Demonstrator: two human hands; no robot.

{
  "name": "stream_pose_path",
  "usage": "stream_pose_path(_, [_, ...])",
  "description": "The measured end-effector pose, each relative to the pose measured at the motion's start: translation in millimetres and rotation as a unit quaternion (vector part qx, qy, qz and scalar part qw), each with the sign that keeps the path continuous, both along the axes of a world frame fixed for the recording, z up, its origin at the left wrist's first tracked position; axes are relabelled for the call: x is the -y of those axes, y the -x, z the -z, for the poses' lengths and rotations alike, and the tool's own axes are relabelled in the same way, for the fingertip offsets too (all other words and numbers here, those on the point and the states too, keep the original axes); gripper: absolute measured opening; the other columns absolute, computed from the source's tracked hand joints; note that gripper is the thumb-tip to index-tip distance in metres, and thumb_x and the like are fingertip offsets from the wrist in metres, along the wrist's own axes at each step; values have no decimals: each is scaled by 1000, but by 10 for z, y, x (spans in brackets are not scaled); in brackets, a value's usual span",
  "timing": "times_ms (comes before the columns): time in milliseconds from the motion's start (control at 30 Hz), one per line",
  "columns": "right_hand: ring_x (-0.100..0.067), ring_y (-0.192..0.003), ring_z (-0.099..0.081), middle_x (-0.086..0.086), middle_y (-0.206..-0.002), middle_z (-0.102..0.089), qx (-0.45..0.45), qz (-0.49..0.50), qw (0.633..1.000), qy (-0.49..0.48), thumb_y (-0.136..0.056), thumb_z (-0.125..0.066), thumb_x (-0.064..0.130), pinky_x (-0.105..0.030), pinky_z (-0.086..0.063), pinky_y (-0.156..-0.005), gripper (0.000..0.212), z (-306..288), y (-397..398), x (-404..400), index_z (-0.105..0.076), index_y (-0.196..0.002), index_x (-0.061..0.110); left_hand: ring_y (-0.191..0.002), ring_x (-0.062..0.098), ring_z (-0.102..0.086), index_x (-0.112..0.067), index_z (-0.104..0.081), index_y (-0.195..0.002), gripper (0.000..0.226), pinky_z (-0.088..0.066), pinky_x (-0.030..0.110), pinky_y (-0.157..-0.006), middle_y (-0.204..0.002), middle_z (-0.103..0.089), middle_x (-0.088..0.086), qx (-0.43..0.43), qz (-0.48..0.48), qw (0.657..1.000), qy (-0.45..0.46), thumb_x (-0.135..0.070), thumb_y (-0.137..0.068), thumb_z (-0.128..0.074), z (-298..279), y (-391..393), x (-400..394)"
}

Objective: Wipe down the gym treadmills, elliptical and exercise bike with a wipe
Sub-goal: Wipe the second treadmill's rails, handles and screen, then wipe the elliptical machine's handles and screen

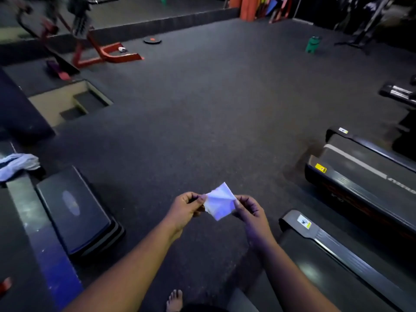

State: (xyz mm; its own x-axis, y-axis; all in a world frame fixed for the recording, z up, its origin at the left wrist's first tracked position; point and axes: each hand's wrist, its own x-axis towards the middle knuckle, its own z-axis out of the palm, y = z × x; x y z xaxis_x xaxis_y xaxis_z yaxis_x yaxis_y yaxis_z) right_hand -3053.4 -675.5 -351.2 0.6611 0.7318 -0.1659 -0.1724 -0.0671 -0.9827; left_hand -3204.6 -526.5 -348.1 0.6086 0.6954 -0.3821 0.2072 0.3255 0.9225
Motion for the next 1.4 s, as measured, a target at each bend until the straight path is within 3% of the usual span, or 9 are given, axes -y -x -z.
stream_pose_path(67, [-21, -96, -63, -10, -110, -73, -1, -7, 1000, -9, -99, -63, 14, -41, -50, -89, 14, -84, -8, -293, -69, -109, 5, -68, 6, -63, -8, -65, -94, 14, -52, 27, -72, -75, -70, -2, 16, 13, 1000, 17, -21, -100, -64, -69, -20, -356])
stream_pose_path(300, [-10, -82, -61, 4, -89, -71, 93, 35, 995, -3, -99, -63, 9, -35, -49, -77, 8, -504, -475, -1075, -70, -95, 10, -89, 11, -65, -20, -66, -116, 27, -52, 32, -82, -103, -72, -2, 38, 113, 992, -31, -39, -97, -64, -448, -703, -1132])
stream_pose_path(633, [-11, -79, -58, 2, -85, -68, 139, 78, 981, -109, -99, -63, 9, -27, -49, -72, 7, -1239, -2238, -2038, -69, -97, 5, -82, 15, -60, 7, -66, -105, 22, -49, 33, -74, -92, -70, 8, 101, 164, 966, -172, -15, -102, -63, -1262, -2842, -2116])
stream_pose_path(800, [-7, -78, -56, 6, -83, -66, 177, 99, 966, -160, -98, -63, 5, -19, -46, -72, 8, -1679, -3395, -2423, -68, -93, 7, -82, 11, -62, 1, -69, -106, 24, -50, 29, -74, -93, -73, 7, 128, 206, 942, -231, -22, -103, -60, -1726, -4108, -2547])
stream_pose_path(867, [-6, -76, -55, 7, -81, -66, 202, 113, 960, -160, -98, -62, 3, -18, -45, -70, 10, -1804, -3870, -2584, -67, -90, 7, -87, 8, -65, -7, -67, -117, 23, -52, 23, -76, -105, -74, 4, 141, 222, 930, -256, -24, -101, -63, -1856, -4532, -2680])
stream_pose_path(1033, [-6, -73, -55, 7, -79, -67, 245, 136, 953, -113, -96, -67, 6, -21, -45, -68, 10, -2037, -4928, -3091, -69, -87, 10, -117, 3, -62, -26, -47, -149, 65, -51, 19, -96, -136, -60, -4, 165, 251, 904, -303, -35, -91, -76, -1998, -5521, -3180])
stream_pose_path(1100, [-5, -71, -55, 5, -79, -67, 250, 149, 952, -97, -95, -68, 7, -19, -46, -67, 8, -2128, -5327, -3325, -69, -87, 8, -118, 2, -61, -26, -57, -141, 62, -49, 20, -100, -132, -62, -6, 168, 236, 894, -342, -43, -84, -76, -2093, -5931, -3418])
stream_pose_path(1267, [-6, -74, -62, -2, -85, -73, 238, 183, 950, -88, -96, -68, 11, -19, -50, -68, 9, -2229, -6157, -3908, -71, -89, 5, -100, 3, -64, -29, -75, -96, 11, -48, 20, -87, -103, -70, -8, 178, 233, 847, -444, -28, -86, -80, -2242, -6845, -4027])
stream_pose_path(1400, [-9, -76, -65, -5, -86, -75, 212, 203, 951, -95, -94, -71, 14, -21, -52, -69, 13, -2264, -6685, -4424, -74, -92, 1, -87, -1, -62, -20, -72, -101, 21, -49, 18, -79, -94, -71, -9, 193, 248, 839, -444, -22, -84, -84, -2274, -7520, -4560])
